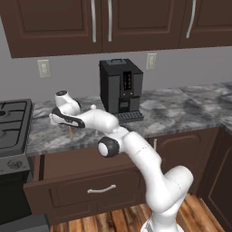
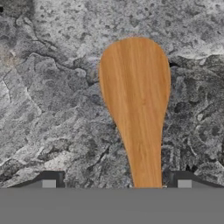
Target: Organize the utensils by type. Pick up the wooden spoons from the counter and place them in the open cabinet. Then pick up the metallic utensils from the counter and place them in the open drawer.
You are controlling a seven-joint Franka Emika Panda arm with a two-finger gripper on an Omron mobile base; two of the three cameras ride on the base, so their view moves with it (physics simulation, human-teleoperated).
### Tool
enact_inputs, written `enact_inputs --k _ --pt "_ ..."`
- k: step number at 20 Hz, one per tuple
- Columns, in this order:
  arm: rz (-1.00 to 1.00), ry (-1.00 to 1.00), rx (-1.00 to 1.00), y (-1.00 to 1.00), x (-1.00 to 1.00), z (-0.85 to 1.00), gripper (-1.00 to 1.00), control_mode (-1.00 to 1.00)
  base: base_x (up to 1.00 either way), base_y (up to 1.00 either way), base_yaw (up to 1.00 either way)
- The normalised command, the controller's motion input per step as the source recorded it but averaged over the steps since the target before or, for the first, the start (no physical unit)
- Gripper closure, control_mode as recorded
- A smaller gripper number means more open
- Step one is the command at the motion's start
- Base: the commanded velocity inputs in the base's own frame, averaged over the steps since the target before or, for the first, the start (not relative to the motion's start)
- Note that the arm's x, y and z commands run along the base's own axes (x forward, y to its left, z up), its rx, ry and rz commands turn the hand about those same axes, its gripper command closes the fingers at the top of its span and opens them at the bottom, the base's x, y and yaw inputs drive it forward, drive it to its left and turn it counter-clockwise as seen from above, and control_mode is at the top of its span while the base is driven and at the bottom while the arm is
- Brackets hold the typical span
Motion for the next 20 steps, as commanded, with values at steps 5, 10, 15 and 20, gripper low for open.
enact_inputs --k 5,10,15,20 --pt "0.0 0.0 0.0 -0.02 -0.25 -0.37 1.0 -1.0 0.0 0.0 0.0" --pt "0.0 -0.03 0.03 -0.05 -0.5 0.06 1.0 -1.0 0.0 0.0 0.0" --pt "0.0 -0.06 0.09 -0.22 -0.72 0.65 1.0 -1.0 0.0 0.0 0.0" --pt "0.0 -0.08 0.12 -0.51 -1.0 0.24 1.0 -1.0 0.0 0.0 0.0"
